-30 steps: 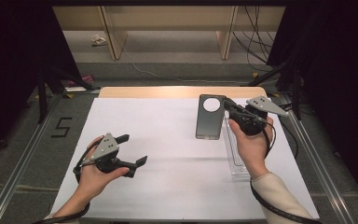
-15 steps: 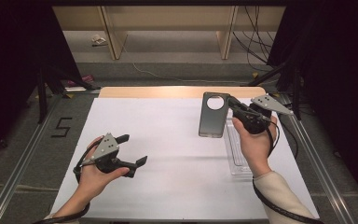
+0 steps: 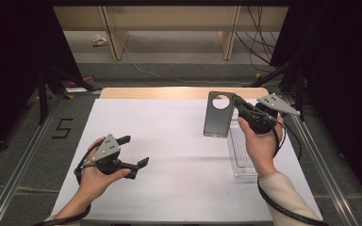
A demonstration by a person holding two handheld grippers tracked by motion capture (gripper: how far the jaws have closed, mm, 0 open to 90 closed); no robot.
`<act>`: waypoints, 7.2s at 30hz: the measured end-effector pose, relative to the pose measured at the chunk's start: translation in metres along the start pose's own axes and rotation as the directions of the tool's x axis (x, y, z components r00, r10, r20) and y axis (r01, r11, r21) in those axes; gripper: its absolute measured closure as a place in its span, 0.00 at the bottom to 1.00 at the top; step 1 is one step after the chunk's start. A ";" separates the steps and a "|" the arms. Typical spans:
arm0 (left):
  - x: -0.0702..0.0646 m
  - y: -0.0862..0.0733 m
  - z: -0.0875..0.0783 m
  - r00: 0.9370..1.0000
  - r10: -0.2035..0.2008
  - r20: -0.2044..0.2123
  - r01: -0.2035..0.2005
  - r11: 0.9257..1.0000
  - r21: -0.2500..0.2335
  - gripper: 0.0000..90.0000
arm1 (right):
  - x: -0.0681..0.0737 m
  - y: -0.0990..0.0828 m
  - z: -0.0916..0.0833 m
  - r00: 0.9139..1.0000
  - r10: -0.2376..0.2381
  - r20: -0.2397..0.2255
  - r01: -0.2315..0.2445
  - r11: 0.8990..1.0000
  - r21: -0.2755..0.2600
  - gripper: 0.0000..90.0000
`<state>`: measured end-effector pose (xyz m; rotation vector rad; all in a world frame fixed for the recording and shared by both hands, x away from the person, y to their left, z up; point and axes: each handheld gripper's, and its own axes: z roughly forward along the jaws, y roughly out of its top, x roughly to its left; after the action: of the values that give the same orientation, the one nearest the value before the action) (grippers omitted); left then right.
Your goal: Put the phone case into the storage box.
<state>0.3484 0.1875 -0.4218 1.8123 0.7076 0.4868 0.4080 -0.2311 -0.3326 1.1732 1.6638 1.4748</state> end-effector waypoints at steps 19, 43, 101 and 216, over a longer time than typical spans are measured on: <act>0.001 0.000 0.000 1.000 -0.004 -0.001 0.004 1.000 0.000 0.00 | -0.007 0.003 -0.002 1.000 -0.001 0.016 0.001 1.000 -0.002 0.95; 0.002 -0.001 0.000 1.000 -0.009 -0.001 0.009 1.000 0.001 0.00 | -0.017 0.007 -0.007 0.999 -0.002 0.046 0.002 1.000 -0.018 0.95; 0.003 -0.001 0.000 1.000 -0.012 -0.002 0.012 1.000 0.002 0.00 | -0.045 0.012 -0.016 0.991 -0.004 0.135 0.010 0.999 -0.041 0.95; 0.005 -0.002 0.000 1.000 -0.023 -0.010 0.023 1.000 0.000 0.00 | -0.070 0.012 -0.016 0.980 -0.018 0.199 0.024 0.999 -0.029 0.95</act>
<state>0.3516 0.1913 -0.4243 1.8009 0.7347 0.4806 0.4257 -0.3014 -0.3256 1.2388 1.5078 1.3192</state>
